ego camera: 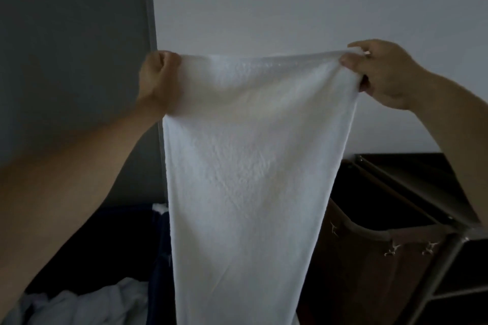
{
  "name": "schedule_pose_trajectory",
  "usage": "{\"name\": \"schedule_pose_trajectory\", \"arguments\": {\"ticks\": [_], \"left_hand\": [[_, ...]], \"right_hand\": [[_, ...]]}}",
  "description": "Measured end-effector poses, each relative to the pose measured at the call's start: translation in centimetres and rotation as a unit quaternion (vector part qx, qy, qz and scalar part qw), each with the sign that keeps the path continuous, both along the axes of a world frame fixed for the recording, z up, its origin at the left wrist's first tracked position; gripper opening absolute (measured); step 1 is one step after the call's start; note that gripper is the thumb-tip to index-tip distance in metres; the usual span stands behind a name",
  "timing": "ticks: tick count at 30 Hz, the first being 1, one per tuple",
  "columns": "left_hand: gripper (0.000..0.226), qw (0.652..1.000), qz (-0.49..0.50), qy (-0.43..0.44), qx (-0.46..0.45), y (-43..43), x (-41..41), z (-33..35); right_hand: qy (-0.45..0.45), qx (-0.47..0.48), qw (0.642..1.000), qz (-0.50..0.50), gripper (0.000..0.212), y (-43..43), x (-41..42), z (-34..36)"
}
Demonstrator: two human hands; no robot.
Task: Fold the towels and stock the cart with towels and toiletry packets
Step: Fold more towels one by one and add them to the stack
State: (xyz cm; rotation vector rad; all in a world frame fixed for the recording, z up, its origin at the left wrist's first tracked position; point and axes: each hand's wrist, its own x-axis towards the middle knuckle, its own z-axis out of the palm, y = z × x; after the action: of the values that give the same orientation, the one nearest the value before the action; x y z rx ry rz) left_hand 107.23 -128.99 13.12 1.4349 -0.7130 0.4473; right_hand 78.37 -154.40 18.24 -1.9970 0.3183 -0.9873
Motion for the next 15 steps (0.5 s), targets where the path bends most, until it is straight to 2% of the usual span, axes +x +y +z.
{"name": "schedule_pose_trajectory", "arguments": {"ticks": [2,5,8,11,13,15], "left_hand": [[0.014,0.996,-0.072,0.043,0.012,0.2,-0.6,0.0],[0.010,0.974,-0.172,0.137,0.054,0.6,-0.4,-0.3],[0.023,0.946,-0.249,0.178,0.102,1.1,-0.1,-0.7],[0.018,0.939,-0.264,0.150,0.158,1.2,0.3,-1.1],[0.013,0.942,-0.245,0.121,0.194,1.4,1.2,-1.0],[0.010,0.963,-0.209,0.074,0.155,1.6,2.5,-0.4]], "right_hand": [[-0.015,0.072,0.997,0.040,0.018,-0.5,-0.1,-0.8],[0.011,0.112,0.989,0.100,0.027,-1.5,-0.8,-1.7],[0.127,0.081,0.974,0.172,0.051,-2.3,-1.6,-2.0],[0.223,0.047,0.960,0.160,0.068,-2.7,-1.8,-2.5],[0.210,0.016,0.971,0.112,0.064,-2.4,-1.5,-2.6],[0.099,0.001,0.995,0.034,0.056,-2.2,-0.9,-2.3]]}}
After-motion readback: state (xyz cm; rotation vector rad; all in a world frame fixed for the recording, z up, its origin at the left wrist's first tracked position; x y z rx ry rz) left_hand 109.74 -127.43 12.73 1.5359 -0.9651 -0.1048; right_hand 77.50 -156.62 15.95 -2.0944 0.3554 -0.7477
